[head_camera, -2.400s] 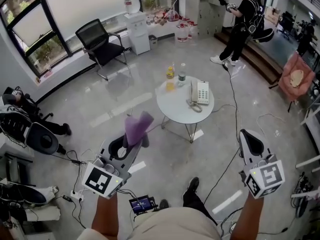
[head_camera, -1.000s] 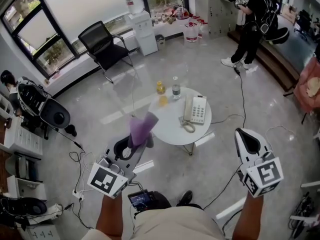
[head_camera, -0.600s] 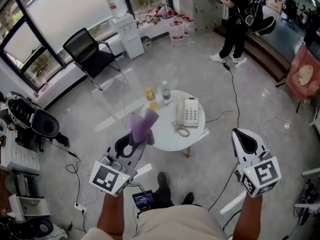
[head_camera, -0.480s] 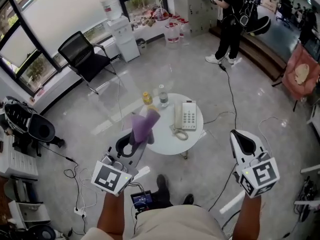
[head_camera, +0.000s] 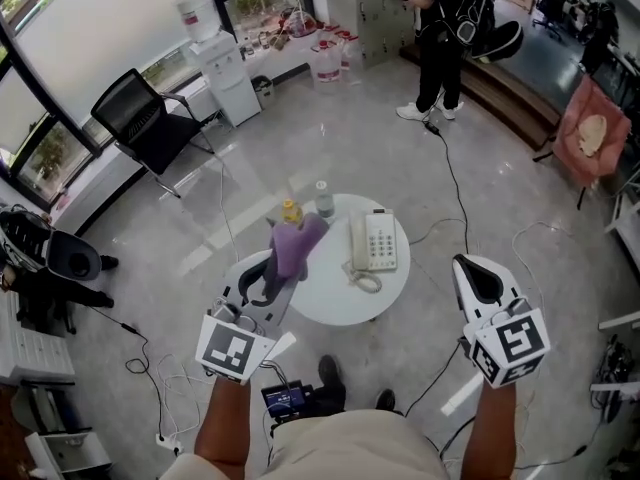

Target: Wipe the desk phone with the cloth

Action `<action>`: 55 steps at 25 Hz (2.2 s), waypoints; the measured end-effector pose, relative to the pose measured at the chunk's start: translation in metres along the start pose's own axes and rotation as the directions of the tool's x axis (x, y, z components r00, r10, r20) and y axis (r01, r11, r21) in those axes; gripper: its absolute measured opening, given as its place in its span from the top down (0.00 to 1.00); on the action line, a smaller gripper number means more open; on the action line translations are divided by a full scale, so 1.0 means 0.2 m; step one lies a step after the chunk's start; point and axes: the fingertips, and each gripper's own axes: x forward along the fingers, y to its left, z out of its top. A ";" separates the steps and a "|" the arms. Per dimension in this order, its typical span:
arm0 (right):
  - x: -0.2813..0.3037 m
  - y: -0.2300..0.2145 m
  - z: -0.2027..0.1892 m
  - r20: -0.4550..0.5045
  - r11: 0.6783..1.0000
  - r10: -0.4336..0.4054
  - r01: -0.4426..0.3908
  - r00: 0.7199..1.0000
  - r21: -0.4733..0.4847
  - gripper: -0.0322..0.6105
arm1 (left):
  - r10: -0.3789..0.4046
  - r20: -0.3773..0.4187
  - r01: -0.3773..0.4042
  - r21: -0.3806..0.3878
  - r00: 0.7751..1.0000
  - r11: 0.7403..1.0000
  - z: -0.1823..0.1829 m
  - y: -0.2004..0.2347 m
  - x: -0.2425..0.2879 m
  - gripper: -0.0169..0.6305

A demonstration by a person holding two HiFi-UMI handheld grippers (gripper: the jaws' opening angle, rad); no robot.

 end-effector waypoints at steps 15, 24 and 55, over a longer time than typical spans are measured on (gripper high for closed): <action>0.61 0.03 -0.15 -0.036 0.997 0.028 -0.026 0.999 0.068 0.96 | -0.058 -0.075 0.052 -0.079 0.996 0.996 -0.43 0.25 0.28 0.83; 0.91 0.05 -0.36 -0.074 0.995 0.061 -0.054 0.995 0.089 0.96 | -0.073 -0.099 0.061 -0.119 0.992 0.991 -0.72 0.29 0.41 0.83; 1.61 0.17 -1.17 -0.290 0.981 0.139 -0.091 0.947 0.171 0.86 | -0.129 -0.194 0.067 -0.299 0.972 0.952 -1.43 0.31 0.66 0.83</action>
